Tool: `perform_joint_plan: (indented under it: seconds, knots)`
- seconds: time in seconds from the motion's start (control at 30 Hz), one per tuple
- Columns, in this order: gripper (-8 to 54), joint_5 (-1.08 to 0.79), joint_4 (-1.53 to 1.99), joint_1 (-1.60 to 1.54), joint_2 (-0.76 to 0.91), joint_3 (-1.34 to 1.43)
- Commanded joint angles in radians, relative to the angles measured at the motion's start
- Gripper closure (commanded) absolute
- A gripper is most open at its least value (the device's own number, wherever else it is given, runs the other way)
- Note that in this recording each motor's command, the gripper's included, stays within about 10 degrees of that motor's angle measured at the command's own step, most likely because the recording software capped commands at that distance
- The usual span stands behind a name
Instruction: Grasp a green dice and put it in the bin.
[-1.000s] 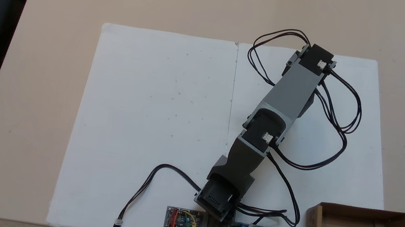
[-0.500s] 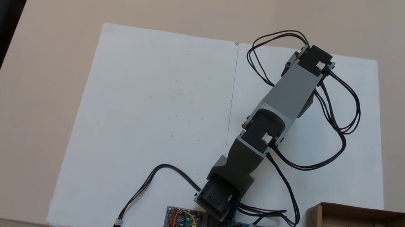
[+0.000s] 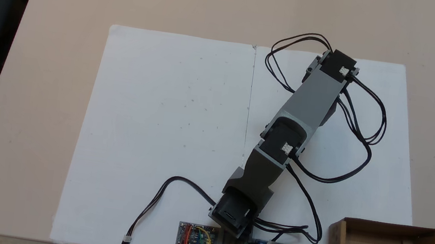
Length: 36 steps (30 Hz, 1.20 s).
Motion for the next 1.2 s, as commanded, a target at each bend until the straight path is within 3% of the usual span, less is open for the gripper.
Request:
perform_joint_plan:
  seconds: [0.0,1.17]
  knots:
    - [-3.1,-0.091,-0.054,0.018,0.038,0.015]
    - [-1.8,-0.094,-0.183,0.018,-0.08,0.084]
